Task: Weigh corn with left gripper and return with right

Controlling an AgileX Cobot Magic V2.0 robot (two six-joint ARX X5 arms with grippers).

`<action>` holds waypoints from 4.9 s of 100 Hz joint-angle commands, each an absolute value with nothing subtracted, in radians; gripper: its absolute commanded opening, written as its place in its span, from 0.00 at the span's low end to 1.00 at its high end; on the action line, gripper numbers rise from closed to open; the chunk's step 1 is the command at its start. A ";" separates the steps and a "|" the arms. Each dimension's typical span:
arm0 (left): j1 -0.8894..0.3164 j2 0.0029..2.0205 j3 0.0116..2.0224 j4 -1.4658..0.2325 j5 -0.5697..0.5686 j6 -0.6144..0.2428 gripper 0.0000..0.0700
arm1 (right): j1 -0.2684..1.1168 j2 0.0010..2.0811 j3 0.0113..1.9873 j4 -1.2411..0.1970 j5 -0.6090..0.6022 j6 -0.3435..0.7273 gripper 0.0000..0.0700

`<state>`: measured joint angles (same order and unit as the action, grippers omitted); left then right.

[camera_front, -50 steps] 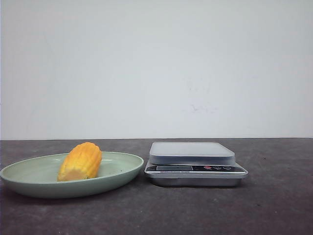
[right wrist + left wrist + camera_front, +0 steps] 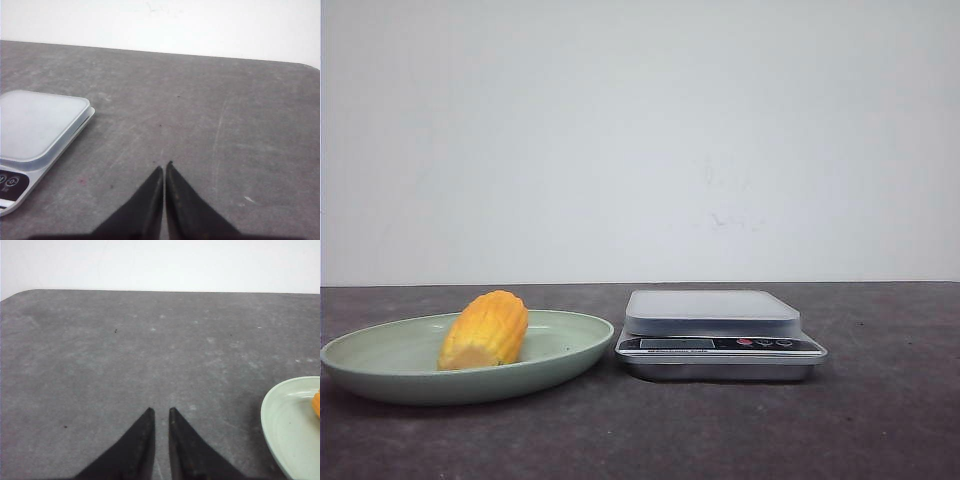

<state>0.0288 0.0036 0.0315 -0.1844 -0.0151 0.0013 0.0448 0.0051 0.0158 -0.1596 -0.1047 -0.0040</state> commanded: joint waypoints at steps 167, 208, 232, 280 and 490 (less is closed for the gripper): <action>0.031 0.004 0.080 -0.195 0.159 -0.540 0.02 | 0.043 0.004 0.030 0.054 -0.179 0.350 0.00; 0.017 0.288 0.694 -0.405 0.392 -0.455 0.02 | 0.050 0.173 0.649 -0.344 -0.253 0.386 0.00; 0.003 0.630 1.024 -0.459 0.403 -0.489 0.02 | 0.050 0.441 1.146 -0.641 -0.133 0.157 0.00; -0.097 0.843 1.263 -0.666 0.521 -0.422 0.91 | 0.050 0.495 1.267 -0.685 -0.317 0.136 0.81; -0.445 1.765 1.303 -0.898 0.379 -0.223 0.01 | 0.050 0.507 1.267 -1.081 -0.269 0.237 1.00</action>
